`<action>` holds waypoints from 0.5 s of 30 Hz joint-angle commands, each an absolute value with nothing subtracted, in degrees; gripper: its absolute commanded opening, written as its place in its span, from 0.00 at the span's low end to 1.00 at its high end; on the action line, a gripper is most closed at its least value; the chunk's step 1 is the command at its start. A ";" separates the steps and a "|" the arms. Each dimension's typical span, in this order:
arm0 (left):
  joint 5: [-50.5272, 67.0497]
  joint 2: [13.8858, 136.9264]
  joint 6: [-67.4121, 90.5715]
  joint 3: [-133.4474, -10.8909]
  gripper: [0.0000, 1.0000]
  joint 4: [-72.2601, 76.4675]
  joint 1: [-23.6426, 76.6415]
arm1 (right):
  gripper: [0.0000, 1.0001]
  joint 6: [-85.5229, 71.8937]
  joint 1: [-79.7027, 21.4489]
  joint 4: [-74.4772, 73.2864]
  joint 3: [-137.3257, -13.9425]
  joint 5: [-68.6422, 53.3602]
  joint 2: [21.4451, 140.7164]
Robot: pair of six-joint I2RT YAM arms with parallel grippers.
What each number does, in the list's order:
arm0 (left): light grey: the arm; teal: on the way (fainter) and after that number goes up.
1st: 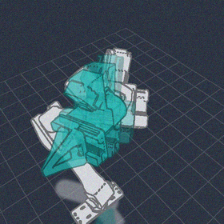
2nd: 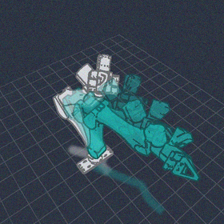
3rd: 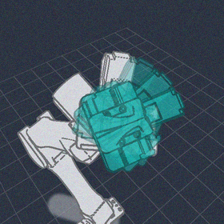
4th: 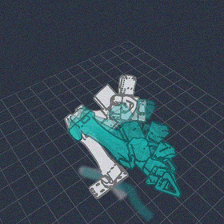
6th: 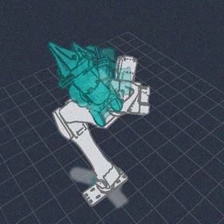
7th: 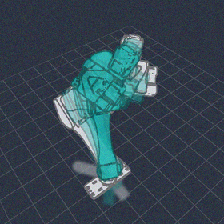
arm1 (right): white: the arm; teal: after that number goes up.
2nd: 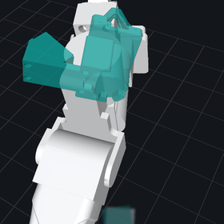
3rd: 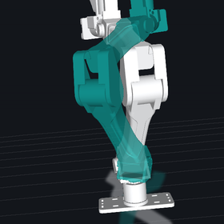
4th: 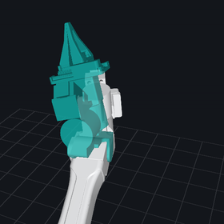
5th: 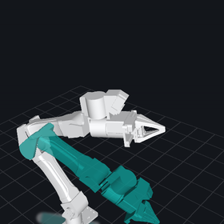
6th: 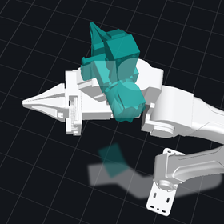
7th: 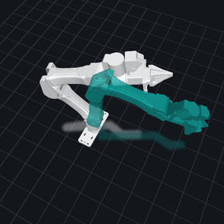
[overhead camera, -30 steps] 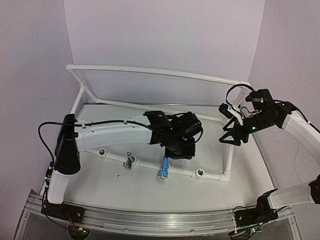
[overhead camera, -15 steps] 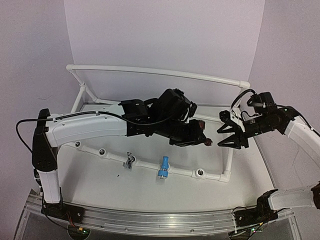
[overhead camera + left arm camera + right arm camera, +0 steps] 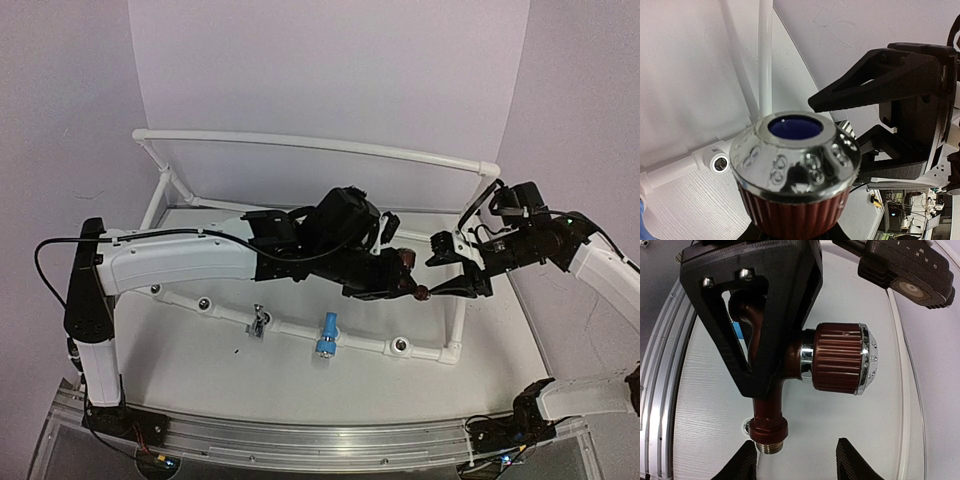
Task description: Install the water faucets
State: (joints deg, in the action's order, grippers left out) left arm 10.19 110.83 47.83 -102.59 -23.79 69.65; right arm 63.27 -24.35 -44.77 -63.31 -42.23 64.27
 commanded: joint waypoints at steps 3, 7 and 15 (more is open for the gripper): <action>10.58 106.02 47.04 -101.54 0.00 -18.24 69.52 | 0.50 61.43 -26.55 -43.04 -62.68 -40.10 64.73; 10.49 105.89 47.33 -101.02 0.00 -17.51 69.51 | 0.50 60.98 -27.01 -42.72 -62.39 -39.48 64.96; 9.32 105.41 47.55 -100.40 0.00 -16.02 69.52 | 0.46 59.98 -28.25 -42.40 -62.30 -39.35 65.75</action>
